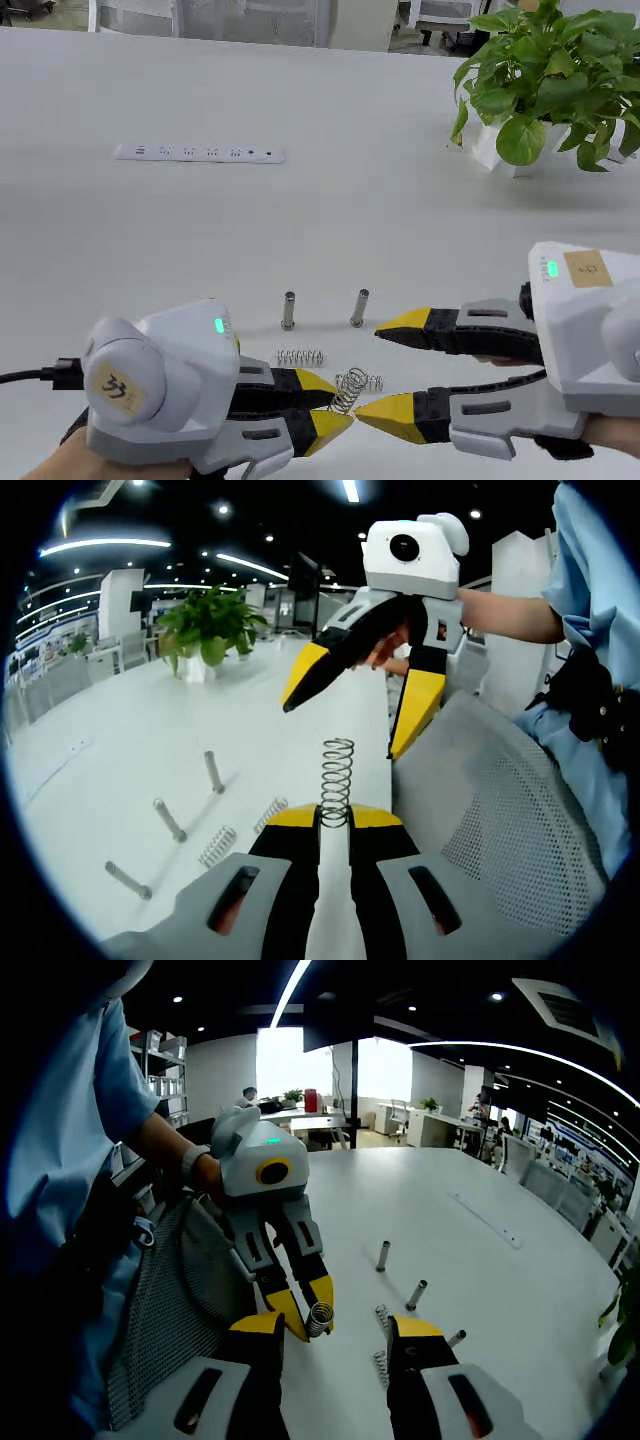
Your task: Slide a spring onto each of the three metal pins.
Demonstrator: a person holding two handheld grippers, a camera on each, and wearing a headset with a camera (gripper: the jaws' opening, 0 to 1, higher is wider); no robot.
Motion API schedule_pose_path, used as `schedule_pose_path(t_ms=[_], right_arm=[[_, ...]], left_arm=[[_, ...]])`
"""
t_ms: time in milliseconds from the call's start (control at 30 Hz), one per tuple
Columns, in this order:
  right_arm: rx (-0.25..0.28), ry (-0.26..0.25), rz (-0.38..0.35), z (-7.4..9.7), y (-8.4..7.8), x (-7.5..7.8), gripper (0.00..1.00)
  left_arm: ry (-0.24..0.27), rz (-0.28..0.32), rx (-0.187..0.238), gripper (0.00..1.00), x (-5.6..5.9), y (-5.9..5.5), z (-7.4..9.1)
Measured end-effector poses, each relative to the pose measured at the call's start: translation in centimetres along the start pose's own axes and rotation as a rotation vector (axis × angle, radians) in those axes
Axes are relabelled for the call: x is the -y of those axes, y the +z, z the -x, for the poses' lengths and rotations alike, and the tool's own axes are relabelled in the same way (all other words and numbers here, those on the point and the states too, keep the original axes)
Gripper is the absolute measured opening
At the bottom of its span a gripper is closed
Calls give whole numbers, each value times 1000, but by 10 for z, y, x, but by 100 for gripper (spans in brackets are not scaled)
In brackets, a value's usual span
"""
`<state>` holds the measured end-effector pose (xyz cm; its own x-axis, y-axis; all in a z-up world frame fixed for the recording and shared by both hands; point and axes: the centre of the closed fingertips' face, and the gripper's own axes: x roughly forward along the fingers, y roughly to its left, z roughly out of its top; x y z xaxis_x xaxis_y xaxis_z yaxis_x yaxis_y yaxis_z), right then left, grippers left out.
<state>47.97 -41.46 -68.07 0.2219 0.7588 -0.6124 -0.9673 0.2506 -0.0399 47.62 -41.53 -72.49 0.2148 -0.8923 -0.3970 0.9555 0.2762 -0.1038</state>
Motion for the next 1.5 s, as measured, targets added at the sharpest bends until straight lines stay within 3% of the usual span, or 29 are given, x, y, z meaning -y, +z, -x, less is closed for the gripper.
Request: schedule_pose_path(t_ms=[200, 333, 467, 667, 1000, 1500], right_arm=[[-115, 58, 162, 1, 3, 1, 34], [-196, 136, 243, -3, -2, -8, 30], [-245, 233, 300, -8, -6, -22, 20], [-360, 287, 358, -14, -22, -21, 19], [-386, 334, 343, -24, -27, -17, 11], [-404, 344, 316, -27, -32, -18, 9]], left_arm=[[-1, -38, -31, 6, 2, -4, -4], [-6, -57, -48, 6, 4, -6, -6], [-11, -77, -65, 6, 6, -8, -7], [-19, -96, -84, 6, 7, -10, -8], [-12, -89, -68, 6, 4, -6, -13], [-9, -82, -58, 6, 3, -3, -15]])
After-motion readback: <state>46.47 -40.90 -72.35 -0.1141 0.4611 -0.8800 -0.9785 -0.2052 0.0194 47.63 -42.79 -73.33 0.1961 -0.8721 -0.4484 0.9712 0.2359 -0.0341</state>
